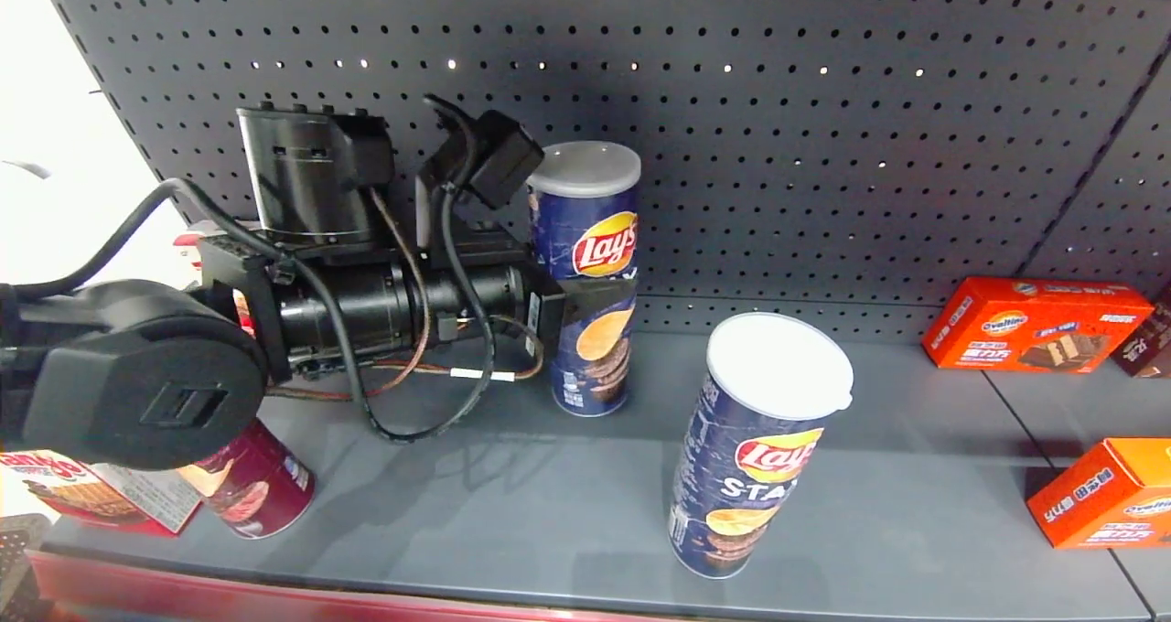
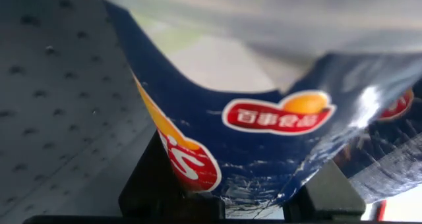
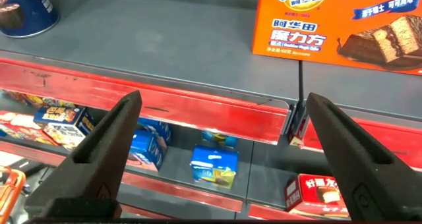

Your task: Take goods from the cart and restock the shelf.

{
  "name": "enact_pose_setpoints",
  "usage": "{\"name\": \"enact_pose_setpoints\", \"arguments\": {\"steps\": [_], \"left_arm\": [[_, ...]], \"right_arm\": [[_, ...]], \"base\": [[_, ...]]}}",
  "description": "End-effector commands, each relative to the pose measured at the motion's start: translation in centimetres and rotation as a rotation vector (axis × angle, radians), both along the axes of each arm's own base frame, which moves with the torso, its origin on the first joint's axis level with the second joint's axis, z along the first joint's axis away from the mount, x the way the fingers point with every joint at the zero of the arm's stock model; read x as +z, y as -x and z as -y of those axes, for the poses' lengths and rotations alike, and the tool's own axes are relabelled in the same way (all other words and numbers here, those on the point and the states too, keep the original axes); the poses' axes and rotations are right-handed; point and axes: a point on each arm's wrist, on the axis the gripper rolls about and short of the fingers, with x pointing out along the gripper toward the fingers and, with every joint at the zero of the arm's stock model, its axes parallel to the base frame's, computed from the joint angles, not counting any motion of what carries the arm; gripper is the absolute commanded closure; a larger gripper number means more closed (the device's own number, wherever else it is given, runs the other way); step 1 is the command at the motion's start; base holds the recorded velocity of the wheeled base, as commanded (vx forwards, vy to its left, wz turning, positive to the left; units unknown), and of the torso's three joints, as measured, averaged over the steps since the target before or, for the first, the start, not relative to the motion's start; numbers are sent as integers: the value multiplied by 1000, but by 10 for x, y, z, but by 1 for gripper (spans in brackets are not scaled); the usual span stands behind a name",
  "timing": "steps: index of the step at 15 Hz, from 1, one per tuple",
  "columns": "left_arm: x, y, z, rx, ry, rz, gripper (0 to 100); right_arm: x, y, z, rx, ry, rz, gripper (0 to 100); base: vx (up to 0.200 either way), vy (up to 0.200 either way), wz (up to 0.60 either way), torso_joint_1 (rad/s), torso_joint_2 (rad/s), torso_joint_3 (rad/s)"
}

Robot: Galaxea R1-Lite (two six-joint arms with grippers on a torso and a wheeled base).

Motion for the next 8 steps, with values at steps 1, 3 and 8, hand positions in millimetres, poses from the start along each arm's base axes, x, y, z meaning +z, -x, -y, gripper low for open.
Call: {"name": "enact_pose_setpoints", "arguments": {"steps": [1,3,8], "left_arm": [[-1,-15,9,-15,2,4,100],[-2,-25,16,-20,5,6,100],[-14,-41,32,-124,7,-7,100]], "right_arm": [[0,0,0,0,1,-4,0],[0,0,0,0,1,-4,0],[0,0,0,0,1,-2,0]], "base": [[0,0,0,0,0,0],[0,0,0,0,0,0],[0,0,0,0,0,0]]}}
